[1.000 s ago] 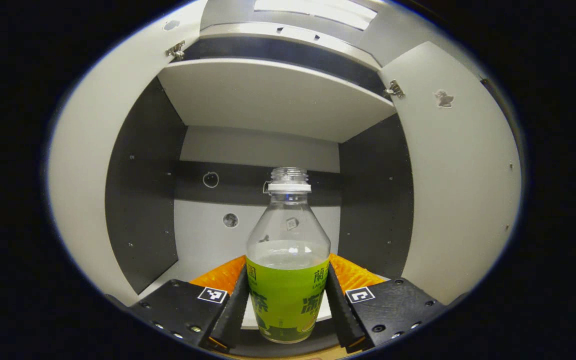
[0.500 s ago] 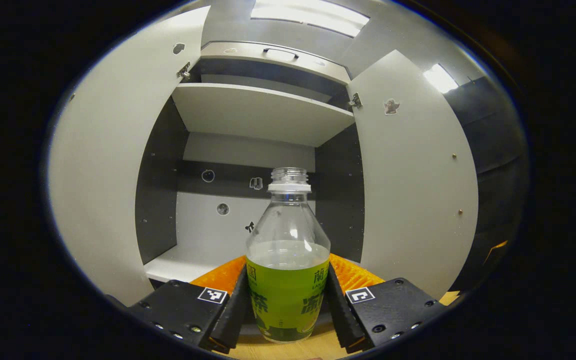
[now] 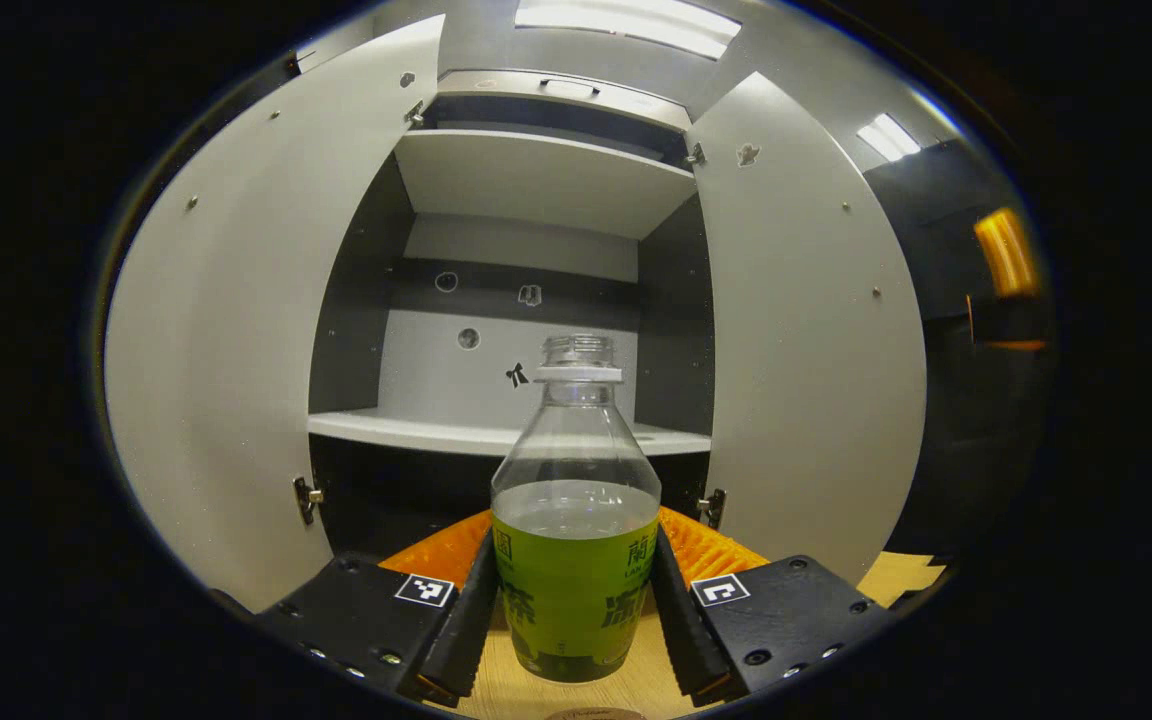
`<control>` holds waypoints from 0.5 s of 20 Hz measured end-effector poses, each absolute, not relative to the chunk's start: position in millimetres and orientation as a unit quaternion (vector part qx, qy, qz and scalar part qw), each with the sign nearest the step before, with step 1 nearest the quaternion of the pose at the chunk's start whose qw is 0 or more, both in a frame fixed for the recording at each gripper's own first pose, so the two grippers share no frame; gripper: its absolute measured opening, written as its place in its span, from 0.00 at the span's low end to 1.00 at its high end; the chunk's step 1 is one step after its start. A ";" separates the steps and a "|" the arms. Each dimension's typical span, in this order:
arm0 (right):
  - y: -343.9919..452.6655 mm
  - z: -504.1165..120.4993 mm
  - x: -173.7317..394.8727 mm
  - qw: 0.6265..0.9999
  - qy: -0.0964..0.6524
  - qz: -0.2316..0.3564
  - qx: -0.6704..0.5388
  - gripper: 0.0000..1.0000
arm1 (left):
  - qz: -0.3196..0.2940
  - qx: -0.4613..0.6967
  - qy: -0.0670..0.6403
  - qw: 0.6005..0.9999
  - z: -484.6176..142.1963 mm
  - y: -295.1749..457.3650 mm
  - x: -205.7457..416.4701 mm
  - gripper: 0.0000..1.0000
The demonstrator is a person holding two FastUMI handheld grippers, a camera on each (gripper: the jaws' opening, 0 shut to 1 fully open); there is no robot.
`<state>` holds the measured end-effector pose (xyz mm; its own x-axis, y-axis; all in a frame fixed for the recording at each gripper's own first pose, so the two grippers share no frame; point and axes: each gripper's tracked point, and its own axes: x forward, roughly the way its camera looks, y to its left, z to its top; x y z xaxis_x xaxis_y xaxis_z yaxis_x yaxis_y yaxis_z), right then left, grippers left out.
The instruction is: Grasp the bottle in the cabinet with the left hand and place it on the coaster, then close the right door with the right hand and the left door with the left hand.
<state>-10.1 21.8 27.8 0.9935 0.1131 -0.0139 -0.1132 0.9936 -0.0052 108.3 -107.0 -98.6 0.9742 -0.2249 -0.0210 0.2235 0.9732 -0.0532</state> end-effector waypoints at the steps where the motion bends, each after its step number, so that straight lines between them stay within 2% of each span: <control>1: 20.8 28.1 -10.6 0.998 0.008 0.058 -0.004 0.83 | -0.109 -0.026 0.020 0.993 -112.8 -109.4 103.5 0.71; 3: 15.9 31.0 -11.3 0.998 0.009 0.053 -0.012 0.83 | -0.106 -0.025 0.040 0.993 -140.5 -117.4 92.7 0.68; 4: 13.6 32.5 -11.4 0.999 0.009 0.050 -0.017 0.83 | -0.107 -0.022 0.046 0.993 -152.8 -120.7 87.3 0.71; 10: 6.5 36.8 -14.2 0.999 0.010 0.040 -0.026 0.83 | -0.098 0.014 0.041 0.994 -194.4 -134.1 61.4 0.71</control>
<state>-14.2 6.5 36.8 0.9966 0.0789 -0.0226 -0.0799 0.9955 -0.0505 61.4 -134.1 -194.4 0.9774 -0.1941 -0.0839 0.1964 0.9803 0.0196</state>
